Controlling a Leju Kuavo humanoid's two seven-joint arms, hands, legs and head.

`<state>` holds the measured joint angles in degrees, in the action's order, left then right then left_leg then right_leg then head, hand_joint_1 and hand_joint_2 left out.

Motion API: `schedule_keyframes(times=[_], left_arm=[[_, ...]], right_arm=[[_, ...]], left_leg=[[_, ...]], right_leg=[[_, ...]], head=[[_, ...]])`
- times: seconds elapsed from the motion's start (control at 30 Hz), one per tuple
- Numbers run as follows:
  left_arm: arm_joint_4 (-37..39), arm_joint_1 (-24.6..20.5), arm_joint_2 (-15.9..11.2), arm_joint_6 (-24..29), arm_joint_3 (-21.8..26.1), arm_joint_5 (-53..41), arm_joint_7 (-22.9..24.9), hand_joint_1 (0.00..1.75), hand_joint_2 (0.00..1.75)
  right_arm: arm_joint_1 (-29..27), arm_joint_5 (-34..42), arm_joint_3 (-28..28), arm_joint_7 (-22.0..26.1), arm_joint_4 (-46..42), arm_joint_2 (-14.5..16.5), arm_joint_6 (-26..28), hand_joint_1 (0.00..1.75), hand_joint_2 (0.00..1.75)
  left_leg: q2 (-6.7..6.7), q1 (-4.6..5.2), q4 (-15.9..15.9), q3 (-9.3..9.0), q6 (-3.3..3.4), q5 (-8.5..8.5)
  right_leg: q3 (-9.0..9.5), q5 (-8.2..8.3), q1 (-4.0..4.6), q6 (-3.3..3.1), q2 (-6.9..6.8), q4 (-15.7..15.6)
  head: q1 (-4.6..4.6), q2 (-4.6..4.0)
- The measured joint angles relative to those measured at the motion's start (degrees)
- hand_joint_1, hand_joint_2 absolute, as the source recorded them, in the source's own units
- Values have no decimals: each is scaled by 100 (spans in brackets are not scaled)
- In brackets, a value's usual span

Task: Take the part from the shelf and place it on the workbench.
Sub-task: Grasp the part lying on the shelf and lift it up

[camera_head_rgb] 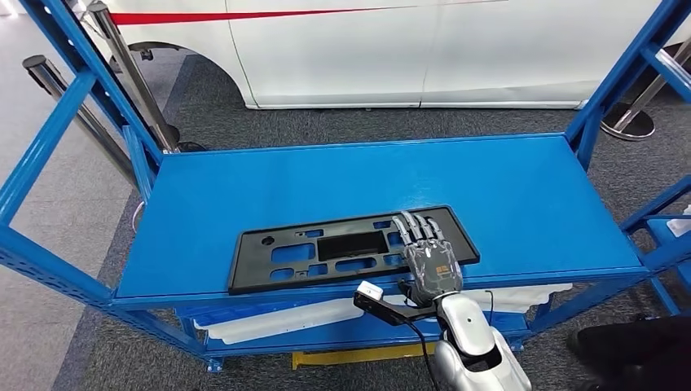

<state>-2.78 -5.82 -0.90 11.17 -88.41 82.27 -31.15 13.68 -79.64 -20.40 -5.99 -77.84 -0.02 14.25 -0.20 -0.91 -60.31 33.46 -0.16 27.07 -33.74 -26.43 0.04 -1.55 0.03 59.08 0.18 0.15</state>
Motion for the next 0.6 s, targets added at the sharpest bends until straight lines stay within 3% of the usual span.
schedule_keyframes(times=[0.03,0.17,0.23,0.3,0.33,0.37,0.4,0.47,0.53,0.6], left_arm=[[0,-4,-1,0,-2,0,0,0,0],[-1,-10,18,-10,-24,-24,-2,0,0],[-3,-23,32,-13,-28,-66,-4,0,0],[-4,-29,34,-13,-29,-101,-3,0,0],[-5,-29,37,-13,-30,-112,-2,0,0],[-9,-28,42,-13,-30,-122,-1,0,0],[-14,-29,48,-13,-31,-139,-1,0,0],[-28,-33,66,-13,-31,-176,1,0,0],[-33,-42,78,-13,-31,-219,3,0,0],[-34,-51,79,-14,-31,-267,4,0,0]], right_arm=[[5,-3,-2,0,10,0,-1,0,175],[51,-119,-32,-11,81,10,-55,0,175],[97,-232,-76,-45,196,37,-40,0,175],[127,-300,-124,-76,335,86,14,0,175],[136,-314,-139,-84,389,110,35,0,175],[150,-323,-153,-89,435,136,49,0,175],[172,-333,-166,-93,477,160,70,0,175],[234,-363,-197,-99,552,216,127,0,175],[288,-394,-236,-105,620,288,184,0,175],[333,-417,-277,-123,692,362,230,87,175]], left_leg=[[-1,16,162,-70,22,-30],[-1,-1,274,-103,116,-80],[15,-23,312,-118,169,-111],[23,-22,314,-115,187,-114],[24,-22,313,-117,185,-112],[23,-22,311,-122,181,-110],[20,-23,309,-132,174,-105],[16,-19,299,-154,142,-87],[15,-2,285,-157,80,-70],[16,1,292,-157,-1,-69]], right_leg=[[-6,-1,8,24,0,4],[-37,-59,-1,146,3,72],[-251,-356,-24,192,4,553],[-604,-692,-50,227,1,1293],[-715,-737,-63,240,0,1520],[-730,-675,-75,248,0,1546],[-630,-514,-86,248,-1,1341],[-231,-146,-89,221,-2,554],[13,-1,-62,171,4,46],[23,0,-32,111,12,-17]], head=[[1,0],[3,0],[4,0],[5,0],[4,0],[4,0],[4,0],[4,0],[3,0],[2,0]])
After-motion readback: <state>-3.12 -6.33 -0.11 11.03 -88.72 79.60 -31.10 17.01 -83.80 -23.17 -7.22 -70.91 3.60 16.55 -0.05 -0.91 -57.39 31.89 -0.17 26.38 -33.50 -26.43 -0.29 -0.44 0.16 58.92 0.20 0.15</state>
